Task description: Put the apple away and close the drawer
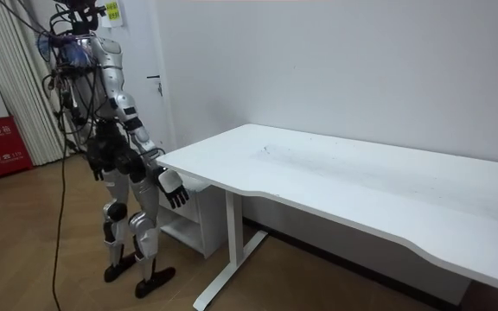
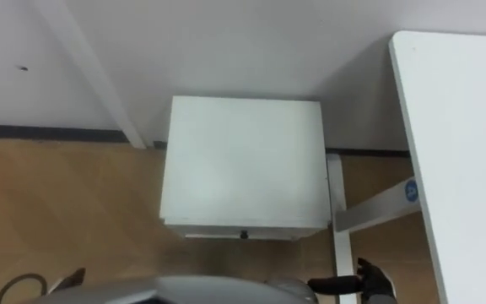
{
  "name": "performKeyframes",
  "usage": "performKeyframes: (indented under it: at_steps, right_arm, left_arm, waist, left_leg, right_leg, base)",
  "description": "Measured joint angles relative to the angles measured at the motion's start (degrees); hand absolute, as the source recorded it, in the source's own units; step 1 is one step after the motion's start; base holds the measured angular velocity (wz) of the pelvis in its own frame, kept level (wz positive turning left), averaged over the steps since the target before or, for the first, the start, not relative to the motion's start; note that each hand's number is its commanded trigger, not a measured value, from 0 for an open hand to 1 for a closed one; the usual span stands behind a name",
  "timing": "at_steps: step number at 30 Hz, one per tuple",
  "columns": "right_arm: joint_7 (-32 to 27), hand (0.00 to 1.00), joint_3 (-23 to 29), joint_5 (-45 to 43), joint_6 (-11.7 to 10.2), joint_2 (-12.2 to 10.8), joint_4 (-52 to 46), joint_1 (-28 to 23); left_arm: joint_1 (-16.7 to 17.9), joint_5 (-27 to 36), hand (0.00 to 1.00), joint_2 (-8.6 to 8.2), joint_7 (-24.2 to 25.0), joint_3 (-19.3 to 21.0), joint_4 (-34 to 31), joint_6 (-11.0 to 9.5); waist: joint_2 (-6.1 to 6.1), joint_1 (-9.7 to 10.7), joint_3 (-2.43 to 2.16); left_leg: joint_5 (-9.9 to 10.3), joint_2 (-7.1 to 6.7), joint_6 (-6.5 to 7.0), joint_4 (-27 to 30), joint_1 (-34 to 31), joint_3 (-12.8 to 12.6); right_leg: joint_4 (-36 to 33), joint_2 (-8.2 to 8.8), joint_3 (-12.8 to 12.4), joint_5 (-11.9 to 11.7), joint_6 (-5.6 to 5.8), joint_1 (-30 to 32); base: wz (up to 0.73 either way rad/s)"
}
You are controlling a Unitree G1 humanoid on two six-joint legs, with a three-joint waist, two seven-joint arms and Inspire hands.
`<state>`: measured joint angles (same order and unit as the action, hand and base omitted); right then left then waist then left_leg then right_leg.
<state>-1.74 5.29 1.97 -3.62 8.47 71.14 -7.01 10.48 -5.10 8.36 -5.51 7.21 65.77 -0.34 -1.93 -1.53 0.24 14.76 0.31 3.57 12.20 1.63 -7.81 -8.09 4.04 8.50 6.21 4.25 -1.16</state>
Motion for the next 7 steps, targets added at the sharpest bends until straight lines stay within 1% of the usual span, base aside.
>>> performKeyframes:
  at_steps: [2, 7]
  right_arm:
    - [0.1, 0.0, 0.02, -0.01, 0.0, -0.16, 0.23, 0.02]
    - [0.74, 0.0, 0.63, 0.01, -0.02, -0.14, 1.29, 0.17]
  left_arm:
    - [0.39, -0.01, 0.0, 0.0, 0.0, 0.89, 0.06, 0.32]
    - [0.8, -0.22, 0.0, 0.03, 0.01, 2.01, 0.62, 1.32]
  waist:
    - [-0.23, -0.03, 0.14]
    - [-0.15, -0.04, 0.12]
  left_leg:
    - [0.0, -0.06, 0.0, -0.13, -0.05, -0.01]
    - [-0.03, -0.04, -0.05, -0.47, 0.1, 0.13]
  right_leg:
    - [0.42, 0.01, -0.04, 0.01, 0.0, -0.02]
    - [0.53, -0.03, 0.22, 0.07, -0.03, -0.22]
  base:
    - [0.0]
    - [0.0]
